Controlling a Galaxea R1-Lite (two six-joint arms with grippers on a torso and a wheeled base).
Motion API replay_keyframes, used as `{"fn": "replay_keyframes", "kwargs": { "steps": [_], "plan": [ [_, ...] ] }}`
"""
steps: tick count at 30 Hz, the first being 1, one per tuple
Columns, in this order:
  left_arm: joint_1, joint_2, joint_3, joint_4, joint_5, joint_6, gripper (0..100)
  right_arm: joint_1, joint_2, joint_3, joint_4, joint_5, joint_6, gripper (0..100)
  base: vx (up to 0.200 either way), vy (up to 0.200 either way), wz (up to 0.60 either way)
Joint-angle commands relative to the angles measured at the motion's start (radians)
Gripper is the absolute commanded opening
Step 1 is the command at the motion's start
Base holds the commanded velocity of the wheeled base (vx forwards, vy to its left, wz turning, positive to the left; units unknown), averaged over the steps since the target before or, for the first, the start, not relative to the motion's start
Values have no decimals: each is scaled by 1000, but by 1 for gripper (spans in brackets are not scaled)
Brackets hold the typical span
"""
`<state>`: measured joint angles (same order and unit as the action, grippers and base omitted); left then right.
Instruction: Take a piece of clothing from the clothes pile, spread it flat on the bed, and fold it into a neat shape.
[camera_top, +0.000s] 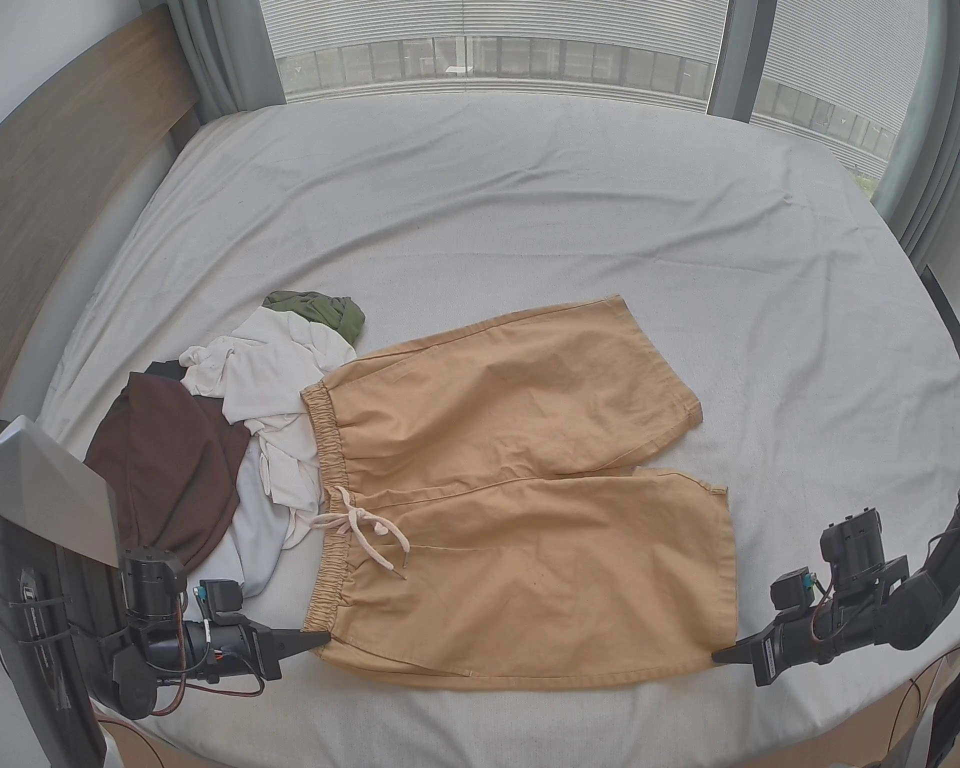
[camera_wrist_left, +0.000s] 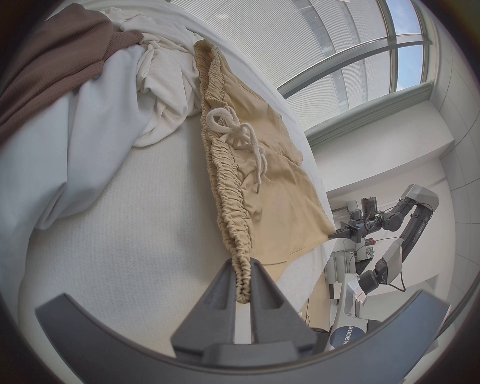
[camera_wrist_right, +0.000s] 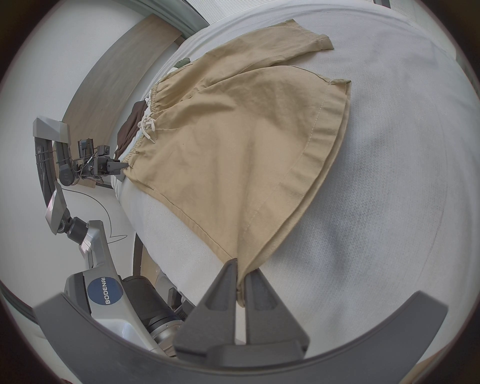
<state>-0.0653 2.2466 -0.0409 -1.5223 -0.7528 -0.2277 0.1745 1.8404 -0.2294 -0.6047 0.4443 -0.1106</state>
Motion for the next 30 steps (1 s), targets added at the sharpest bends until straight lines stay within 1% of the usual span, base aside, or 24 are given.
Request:
{"fn": "replay_keyframes", "kwargs": {
  "steps": [1, 5, 7, 13, 16, 18, 21, 24, 28, 30],
  "plan": [
    [2, 13, 1, -2, 1, 4, 0, 0, -9, -16, -15, -1, 3, 0, 0, 0, 0],
    [-2, 7, -5, -19, 0, 4, 0, -3, -10, -47, -66, 30, 14, 0, 0, 0, 0],
    [-5, -10, -19, -24, -2, 2, 0, -4, -12, -61, -121, 56, 34, 0, 0, 0, 0],
    [-11, -74, -48, -24, -2, -16, 0, 7, -13, -73, -264, 57, 103, 0, 0, 0, 0],
    [-18, -104, -65, -24, -2, -53, 0, 8, -13, -81, -300, 57, 140, 0, 0, 0, 0],
    [-31, -137, -90, -24, 6, -111, 0, 10, -13, -91, -322, 57, 161, 0, 0, 0, 0],
    [-39, -177, -126, -24, 7, -190, 0, 8, -13, -107, -334, 57, 166, 0, 0, 0, 0],
    [-39, -205, -155, -24, 9, -245, 0, 8, -13, -127, -339, 57, 174, 0, 0, 0, 0],
    [-39, -220, -172, -24, 9, -280, 0, 10, -18, -148, -343, 57, 209, 0, 0, 0, 0],
    [-39, -223, -189, -24, 15, -302, 0, 11, -24, -157, -372, 57, 238, 0, 0, 0, 0]
  ]
}}
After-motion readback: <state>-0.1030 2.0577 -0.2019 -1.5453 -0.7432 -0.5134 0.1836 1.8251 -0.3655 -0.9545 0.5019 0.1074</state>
